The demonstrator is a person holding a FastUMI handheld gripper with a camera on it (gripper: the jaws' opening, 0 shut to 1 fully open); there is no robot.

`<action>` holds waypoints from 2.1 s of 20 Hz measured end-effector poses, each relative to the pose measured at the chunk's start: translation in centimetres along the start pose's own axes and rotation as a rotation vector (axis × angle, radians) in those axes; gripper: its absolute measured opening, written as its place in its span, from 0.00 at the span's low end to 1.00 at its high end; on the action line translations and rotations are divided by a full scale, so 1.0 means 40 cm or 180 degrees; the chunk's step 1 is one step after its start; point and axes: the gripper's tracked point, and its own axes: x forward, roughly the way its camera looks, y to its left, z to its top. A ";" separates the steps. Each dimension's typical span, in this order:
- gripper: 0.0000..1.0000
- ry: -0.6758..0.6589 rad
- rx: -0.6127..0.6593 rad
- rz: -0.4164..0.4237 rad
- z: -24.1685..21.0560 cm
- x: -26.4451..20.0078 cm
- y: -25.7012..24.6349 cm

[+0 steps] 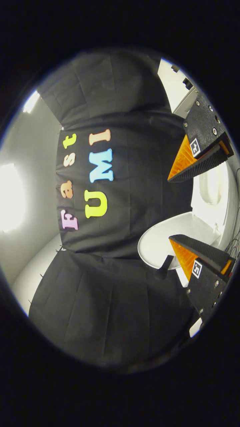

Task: Open the toilet lid.

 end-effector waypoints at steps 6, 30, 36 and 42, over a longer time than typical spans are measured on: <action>0.96 0.0246 -0.0101 -0.0319 -0.136 -0.047 -0.216; 0.95 0.0343 -0.0268 -0.0668 -0.265 -0.085 -0.334; 0.95 0.0340 -0.0254 -0.0680 -0.262 -0.089 -0.336; 0.95 0.0330 -0.0270 -0.0685 -0.257 -0.091 -0.339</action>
